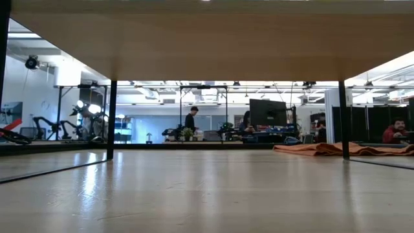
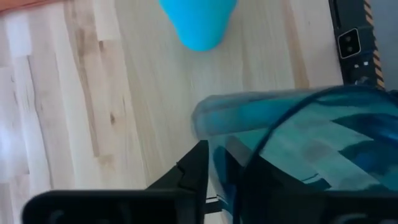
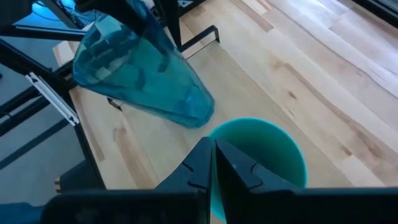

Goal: Stack small to large cups/mugs on shelf
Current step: Put the blue cup on the shelf

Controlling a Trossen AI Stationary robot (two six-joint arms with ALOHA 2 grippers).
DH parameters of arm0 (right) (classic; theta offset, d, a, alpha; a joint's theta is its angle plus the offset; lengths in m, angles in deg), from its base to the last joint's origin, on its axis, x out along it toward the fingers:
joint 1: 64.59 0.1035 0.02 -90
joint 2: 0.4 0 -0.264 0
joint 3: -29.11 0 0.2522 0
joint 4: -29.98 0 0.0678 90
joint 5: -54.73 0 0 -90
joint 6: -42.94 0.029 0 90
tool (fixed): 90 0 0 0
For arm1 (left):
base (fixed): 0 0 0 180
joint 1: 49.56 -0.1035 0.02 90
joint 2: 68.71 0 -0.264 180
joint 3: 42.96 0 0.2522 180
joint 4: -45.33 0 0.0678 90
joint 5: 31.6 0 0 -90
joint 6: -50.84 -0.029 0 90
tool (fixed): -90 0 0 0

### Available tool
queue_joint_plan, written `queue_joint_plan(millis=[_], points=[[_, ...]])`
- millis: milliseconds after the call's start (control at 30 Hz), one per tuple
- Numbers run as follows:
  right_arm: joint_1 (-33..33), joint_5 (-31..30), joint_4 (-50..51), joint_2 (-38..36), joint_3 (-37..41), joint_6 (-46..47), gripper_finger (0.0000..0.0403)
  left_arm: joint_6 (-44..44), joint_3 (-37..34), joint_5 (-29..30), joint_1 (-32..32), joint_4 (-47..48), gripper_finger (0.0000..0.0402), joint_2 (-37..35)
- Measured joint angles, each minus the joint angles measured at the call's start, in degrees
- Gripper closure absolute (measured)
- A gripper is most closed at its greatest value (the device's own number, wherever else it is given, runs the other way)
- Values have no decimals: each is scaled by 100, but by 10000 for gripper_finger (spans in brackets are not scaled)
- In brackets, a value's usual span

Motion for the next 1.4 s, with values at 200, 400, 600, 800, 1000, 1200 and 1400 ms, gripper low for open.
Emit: queue_joint_plan(millis=[200, 400, 600, 800, 1000, 1200, 1400], points=[[-2, 0, 0, -4, 0, 0, 390, -42, 0, 6, -39, -126, 337, 1], [-2, -2, 0, -4, 0, 0, 390, -44, 0, -3, -113, -141, 337, -1], [0, 0, 0, -7, 0, 3, 390, -54, -33, -113, -329, -114, 337, -1], [25, 0, 6, -7, -2, 37, 390, -87, -83, -509, -450, -110, 337, -1], [29, -1, 16, -7, -2, -6, 390, -86, -85, -516, -450, -131, 337, -1], [28, -2, 20, -9, -2, -119, 390, -81, -29, -514, -450, -138, 336, -22], [28, -79, 21, -69, -2, -341, 390, -77, 271, -510, -450, -132, 336, -118]])
